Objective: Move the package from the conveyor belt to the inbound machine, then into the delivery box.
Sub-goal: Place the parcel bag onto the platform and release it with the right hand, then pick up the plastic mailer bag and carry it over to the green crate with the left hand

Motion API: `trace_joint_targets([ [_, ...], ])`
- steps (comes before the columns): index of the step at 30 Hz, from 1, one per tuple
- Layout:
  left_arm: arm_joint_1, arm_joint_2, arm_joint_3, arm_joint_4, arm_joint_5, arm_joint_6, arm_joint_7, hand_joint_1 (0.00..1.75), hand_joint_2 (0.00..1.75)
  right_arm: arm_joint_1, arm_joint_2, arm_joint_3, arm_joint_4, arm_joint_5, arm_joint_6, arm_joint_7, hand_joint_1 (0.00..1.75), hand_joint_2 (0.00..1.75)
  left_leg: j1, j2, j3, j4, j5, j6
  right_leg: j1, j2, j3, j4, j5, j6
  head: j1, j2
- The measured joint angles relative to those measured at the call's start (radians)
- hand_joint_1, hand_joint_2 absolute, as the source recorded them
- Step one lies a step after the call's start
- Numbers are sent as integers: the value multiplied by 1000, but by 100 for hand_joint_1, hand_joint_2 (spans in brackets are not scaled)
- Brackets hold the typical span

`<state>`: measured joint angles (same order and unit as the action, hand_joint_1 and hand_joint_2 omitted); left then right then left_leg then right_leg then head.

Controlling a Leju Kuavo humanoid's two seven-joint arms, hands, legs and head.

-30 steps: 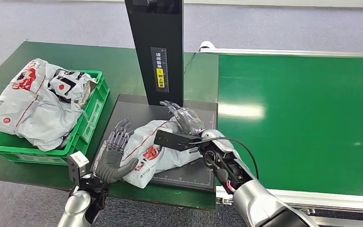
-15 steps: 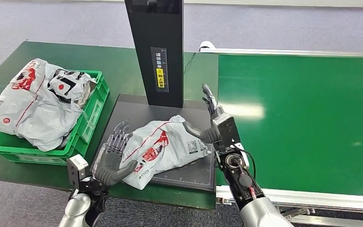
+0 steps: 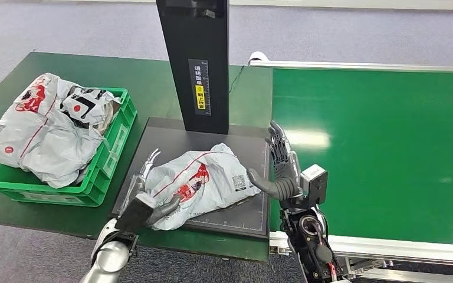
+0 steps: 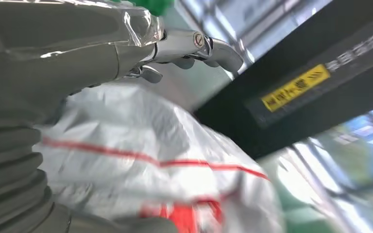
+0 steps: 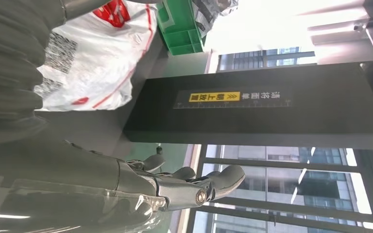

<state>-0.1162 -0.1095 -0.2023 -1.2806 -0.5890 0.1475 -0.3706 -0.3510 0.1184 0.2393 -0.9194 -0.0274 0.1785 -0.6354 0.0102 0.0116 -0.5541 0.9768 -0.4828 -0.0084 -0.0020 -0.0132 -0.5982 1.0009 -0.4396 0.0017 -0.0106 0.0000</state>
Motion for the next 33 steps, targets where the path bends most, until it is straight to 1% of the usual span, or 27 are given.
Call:
trace_joint_targets([
  [2, -21, 0, -30, 11, -152, 61, 83, 0, 175, 22, 0, 0, -16, 1, 1, 3, 0, 175, 0, 0, 0, 0, 0, 0, 0, 0, 0, 0, 0, 0, 0, 0],
  [5, -50, 1, -73, 46, -334, 79, 201, 0, 175, 45, 3, -6, -27, 3, 6, 10, 0, 175, 0, 0, 0, 0, 0, 0, 0, 0, 0, 0, 0, 0, 0, 0],
  [7, -68, 1, -94, 83, -407, 73, 244, 0, 175, 53, 5, -14, -29, 9, 10, 15, 0, 175, 0, 0, 0, 0, 0, 0, 0, 0, 0, 0, 0, 0, 0, 0],
  [10, -94, 0, -112, 138, -449, 59, 268, 0, 175, 62, 10, -27, -31, 18, 11, 23, 0, 175, 0, 0, 0, 0, 0, 0, 0, 0, 0, 0, 0, 0, 0, 0],
  [11, -101, 0, -115, 153, -452, 53, 271, 14, 175, 64, 11, -31, -33, 21, 11, 26, 0, 175, 0, 0, 0, 0, 0, 0, 0, 0, 0, 0, 0, 0, 0, 0],
  [13, -113, -1, -117, 180, -446, 24, 272, 82, 175, 71, 13, -42, -40, 28, 12, 32, 0, 175, 0, 0, 0, 0, 0, 0, 0, 0, 1, 0, 0, 0, 0, 0],
  [14, -118, -2, -117, 193, -436, 0, 268, 126, 175, 74, 14, -50, -44, 34, 15, 36, 0, 175, 0, 0, 1, 0, 0, 0, 0, -1, 1, 0, 0, 0, 0, 0],
  [15, -124, -2, -116, 205, -425, -27, 261, 155, 175, 78, 15, -58, -49, 39, 17, 39, 0, 175, 0, 0, 1, 0, 0, 0, 0, -1, 2, 0, 0, 0, 0, 0],
  [17, -133, -2, -114, 226, -401, -69, 236, 175, 175, 86, 17, -71, -57, 48, 21, 42, 0, 175, 0, -1, 1, 0, 0, 0, 0, -2, 3, 0, 0, 0, 0, 0],
  [19, -142, -2, -114, 242, -384, -84, 210, 175, 175, 95, 20, -82, -65, 54, 22, 43, 0, 175, 0, -2, 2, 0, 0, 0, -1, -3, 4, 0, 0, 0, 0, 0],
  [22, -153, -2, -114, 256, -364, -75, 184, 175, 175, 110, 22, -97, -82, 63, 25, 48, 0, 175, -1, -4, 3, 0, 0, 0, -1, -4, 5, 0, 0, 0, 0, 0],
  [27, -154, -4, -114, 261, -329, 4, 137, 175, 175, 140, 25, -122, -120, 72, 31, 58, 0, 175, -1, -4, 4, 0, 0, 1, -1, -4, 5, 0, 0, 0, 0, 0],
  [33, -132, -7, -112, 238, -264, 95, 74, 175, 175, 162, 28, -144, -153, 75, 35, 65, 0, 175, 0, -3, 2, 0, 0, 0, -1, -3, 3, 0, 0, 0, 0, 0],
])
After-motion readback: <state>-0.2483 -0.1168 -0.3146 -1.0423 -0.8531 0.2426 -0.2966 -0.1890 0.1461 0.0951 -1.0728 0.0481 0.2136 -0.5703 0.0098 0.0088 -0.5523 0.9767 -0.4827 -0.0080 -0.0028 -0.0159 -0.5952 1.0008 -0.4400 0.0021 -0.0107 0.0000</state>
